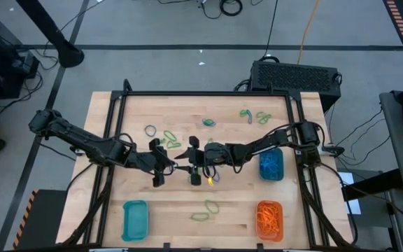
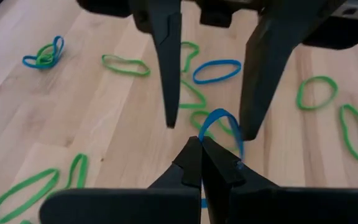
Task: Sort rubber bands into baskets
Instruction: Put the blue rubber band into the dark blue bin
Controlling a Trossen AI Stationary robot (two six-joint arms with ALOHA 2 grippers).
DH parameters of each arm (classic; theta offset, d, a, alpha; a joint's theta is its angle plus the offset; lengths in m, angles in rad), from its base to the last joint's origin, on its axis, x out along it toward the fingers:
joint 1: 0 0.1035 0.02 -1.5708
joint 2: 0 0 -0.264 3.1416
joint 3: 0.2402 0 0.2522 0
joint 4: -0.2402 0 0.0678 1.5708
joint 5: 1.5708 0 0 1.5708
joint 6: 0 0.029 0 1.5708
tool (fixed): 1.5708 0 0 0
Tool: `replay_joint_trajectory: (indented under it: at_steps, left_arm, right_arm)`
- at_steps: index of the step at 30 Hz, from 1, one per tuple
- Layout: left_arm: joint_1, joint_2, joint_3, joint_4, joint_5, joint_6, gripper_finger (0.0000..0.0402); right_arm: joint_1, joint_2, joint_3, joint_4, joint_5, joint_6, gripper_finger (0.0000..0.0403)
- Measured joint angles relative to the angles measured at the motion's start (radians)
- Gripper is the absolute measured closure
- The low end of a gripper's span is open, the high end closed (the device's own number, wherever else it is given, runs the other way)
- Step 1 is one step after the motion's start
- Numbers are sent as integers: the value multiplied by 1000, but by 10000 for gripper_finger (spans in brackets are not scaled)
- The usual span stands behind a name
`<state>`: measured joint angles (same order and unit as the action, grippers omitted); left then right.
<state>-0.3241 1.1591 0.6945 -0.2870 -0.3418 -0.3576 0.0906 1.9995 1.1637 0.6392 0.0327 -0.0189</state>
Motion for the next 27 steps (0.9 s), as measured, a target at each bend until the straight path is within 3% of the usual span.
replay_joint_trajectory:
  at_steps: [9, 17, 20, 27]
  left_arm:
    - [0, 0, 0, 1, 5, 0, 400]
    - [0, 0, 0, 1, 4, 0, 393]
    - [0, 0, 0, 1, 2, 5, 371]
    - [-2, 0, 0, -42, 0, 36, 283]
  right_arm:
    - [0, 0, 0, -5, 2, -1, 256]
    - [0, 0, 0, -25, 2, -28, 350]
    - [0, 0, 0, -28, 1, -50, 392]
    - [-8, 0, 0, -45, 1, -46, 400]
